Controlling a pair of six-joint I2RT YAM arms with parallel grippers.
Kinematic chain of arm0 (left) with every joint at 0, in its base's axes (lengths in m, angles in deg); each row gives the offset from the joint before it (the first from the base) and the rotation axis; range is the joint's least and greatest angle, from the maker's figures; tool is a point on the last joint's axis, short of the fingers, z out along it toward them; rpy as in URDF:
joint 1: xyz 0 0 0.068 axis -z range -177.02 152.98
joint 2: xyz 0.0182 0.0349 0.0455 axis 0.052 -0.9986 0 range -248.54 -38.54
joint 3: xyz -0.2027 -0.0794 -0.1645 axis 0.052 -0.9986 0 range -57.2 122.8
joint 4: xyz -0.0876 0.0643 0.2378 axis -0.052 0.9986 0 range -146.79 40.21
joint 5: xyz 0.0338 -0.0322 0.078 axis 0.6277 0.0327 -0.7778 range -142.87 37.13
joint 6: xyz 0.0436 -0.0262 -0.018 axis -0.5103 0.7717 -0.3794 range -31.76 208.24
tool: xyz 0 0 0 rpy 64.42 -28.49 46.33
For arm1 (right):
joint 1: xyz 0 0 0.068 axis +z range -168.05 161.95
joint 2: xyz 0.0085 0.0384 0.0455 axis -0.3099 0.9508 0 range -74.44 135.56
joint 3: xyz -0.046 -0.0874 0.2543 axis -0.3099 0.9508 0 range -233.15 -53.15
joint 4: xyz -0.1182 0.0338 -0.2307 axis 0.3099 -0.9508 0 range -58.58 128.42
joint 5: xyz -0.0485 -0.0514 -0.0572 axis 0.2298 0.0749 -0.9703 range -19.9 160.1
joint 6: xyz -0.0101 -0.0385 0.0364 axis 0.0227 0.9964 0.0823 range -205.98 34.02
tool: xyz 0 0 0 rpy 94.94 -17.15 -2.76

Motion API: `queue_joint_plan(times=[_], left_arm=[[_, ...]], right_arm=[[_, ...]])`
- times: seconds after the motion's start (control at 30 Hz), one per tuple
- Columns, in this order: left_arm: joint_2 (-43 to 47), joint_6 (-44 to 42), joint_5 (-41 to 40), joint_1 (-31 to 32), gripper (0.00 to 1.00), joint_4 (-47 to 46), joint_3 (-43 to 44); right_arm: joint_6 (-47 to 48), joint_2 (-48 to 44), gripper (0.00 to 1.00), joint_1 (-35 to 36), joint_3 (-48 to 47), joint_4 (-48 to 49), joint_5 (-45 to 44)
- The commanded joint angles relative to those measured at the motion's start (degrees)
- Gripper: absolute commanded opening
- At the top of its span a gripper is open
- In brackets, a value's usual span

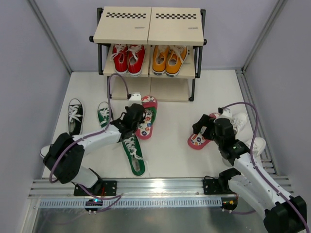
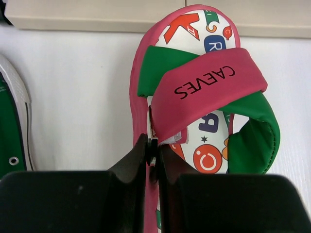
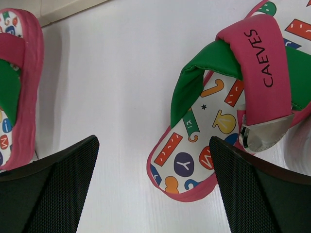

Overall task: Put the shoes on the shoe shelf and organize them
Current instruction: Pick up the shoe at the center of the board, then place the shoe at the shoe shelf.

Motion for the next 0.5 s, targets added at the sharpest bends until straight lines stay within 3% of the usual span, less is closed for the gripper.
queue_joint_plan(times=[0.0,0.3,0.47], left_arm=[[4.9,-2.2,2.4,-4.1,0.00,-13.0,-1.9],[8.1,-8.1,11.6,-13.7,0.00,-23.3,-6.5],[6.1,-9.1,12.7,-18.0,0.00,-28.6,-6.9]], right_arm=[[-0.5,0.9,1.00,-0.2,-0.2,2.3,1.2],[-0.3,2.0,0.99,-0.2,-0.2,3.8,2.1],[0.1,4.2,0.99,-0.2,-0.7,5.1,2.3]])
